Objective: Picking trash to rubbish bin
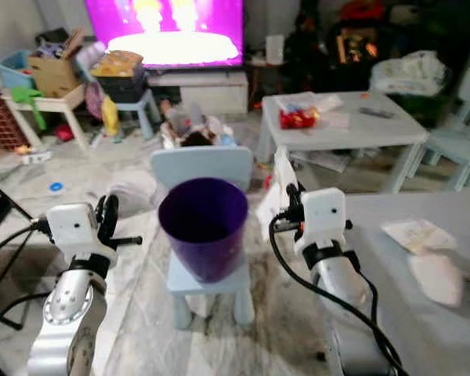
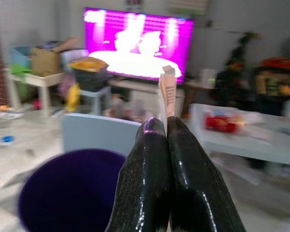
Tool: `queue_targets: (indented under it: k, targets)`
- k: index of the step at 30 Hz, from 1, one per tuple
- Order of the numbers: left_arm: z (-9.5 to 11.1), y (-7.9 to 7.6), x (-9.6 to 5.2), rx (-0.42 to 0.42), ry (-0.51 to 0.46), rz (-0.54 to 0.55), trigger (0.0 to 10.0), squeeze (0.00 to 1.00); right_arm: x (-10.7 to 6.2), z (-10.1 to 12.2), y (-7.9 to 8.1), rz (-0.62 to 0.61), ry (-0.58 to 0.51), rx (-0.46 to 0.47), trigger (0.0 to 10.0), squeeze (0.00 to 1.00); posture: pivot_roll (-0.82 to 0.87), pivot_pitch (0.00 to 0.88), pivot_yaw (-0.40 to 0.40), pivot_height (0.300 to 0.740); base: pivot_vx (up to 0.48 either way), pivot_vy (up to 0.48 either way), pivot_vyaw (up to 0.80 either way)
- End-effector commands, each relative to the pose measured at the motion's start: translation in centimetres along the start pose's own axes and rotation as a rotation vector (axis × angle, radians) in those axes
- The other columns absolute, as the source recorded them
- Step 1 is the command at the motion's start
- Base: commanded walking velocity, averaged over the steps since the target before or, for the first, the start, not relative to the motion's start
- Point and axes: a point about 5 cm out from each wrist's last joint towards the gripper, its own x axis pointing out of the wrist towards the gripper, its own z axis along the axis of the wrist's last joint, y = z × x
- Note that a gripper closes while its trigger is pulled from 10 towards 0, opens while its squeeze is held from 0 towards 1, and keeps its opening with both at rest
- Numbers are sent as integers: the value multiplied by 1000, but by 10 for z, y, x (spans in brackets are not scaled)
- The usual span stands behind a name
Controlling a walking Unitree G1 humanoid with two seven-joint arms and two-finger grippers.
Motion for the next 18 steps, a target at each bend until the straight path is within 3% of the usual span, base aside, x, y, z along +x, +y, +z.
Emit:
queue_targets:
  k: [1, 18]
  targets:
    - [2, -6, 1, -7, -7, -20, 0, 0, -2, 3, -7, -20, -10, -12, 10000, 0, 42, 14, -5, 740, 469, 0, 0]
    - [0, -6, 1, -3, 1, -19, 0, 0, -1, 3, -7, -16, -10, -11, 10000, 0, 43, 13, -5, 740, 468, 0, 0]
